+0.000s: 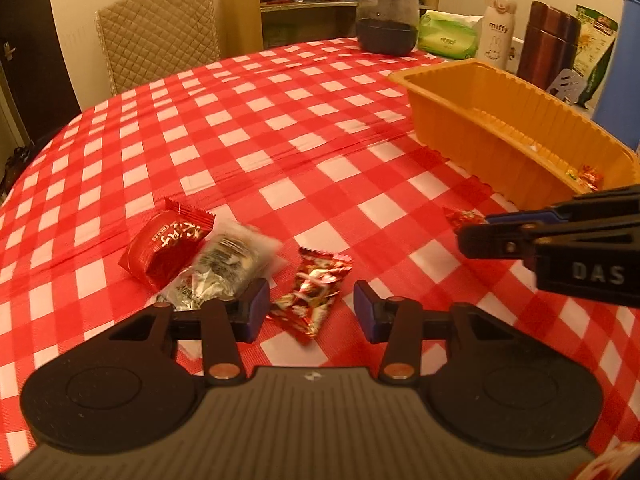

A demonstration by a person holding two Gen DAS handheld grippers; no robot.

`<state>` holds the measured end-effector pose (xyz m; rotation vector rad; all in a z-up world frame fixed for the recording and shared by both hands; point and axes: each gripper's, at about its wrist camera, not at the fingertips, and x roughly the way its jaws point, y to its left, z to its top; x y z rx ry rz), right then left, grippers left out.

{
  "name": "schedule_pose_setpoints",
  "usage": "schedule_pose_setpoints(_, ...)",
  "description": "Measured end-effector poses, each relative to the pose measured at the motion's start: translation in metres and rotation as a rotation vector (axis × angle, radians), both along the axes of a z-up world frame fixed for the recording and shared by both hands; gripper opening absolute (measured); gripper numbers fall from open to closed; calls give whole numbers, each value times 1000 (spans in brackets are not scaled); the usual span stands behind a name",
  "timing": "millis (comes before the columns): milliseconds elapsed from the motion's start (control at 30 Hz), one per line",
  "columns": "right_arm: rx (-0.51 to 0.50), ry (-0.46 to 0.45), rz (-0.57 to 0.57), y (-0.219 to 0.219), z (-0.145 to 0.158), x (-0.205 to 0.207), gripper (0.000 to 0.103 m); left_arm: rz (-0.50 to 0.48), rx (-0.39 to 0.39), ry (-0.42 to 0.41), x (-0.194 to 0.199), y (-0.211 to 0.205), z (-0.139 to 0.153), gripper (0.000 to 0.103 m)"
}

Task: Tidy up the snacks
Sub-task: 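Grasp a red-wrapped candy with the right gripper while the left grasps a red-and-gold candy, then carry both red candies over the orange tray and lower them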

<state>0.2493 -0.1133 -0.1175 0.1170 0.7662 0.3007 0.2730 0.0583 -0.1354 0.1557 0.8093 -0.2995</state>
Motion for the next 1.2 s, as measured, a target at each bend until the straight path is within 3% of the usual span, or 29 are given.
schedule_pose_setpoints(67,5,4,-3,-1,-1,0,19,8,-18,-1,1,2,-1,36)
schedule_pose_setpoints(133,11,7,-3,-2,-2,0,19,9,-17,-3,-1,1,0,23)
schedule_pose_setpoints(433,8,-9,17,0,4,-10,19,73,-38,33,-23,-2,10,21)
schedule_pose_setpoints(833,8,-35,3,-27,34,-63,19,221,-123,12,-86,-16,53,21)
schedule_pose_setpoints(1200,42,-85,-40,-60,72,-107,19,229,-169,-11,-134,-50,94,21)
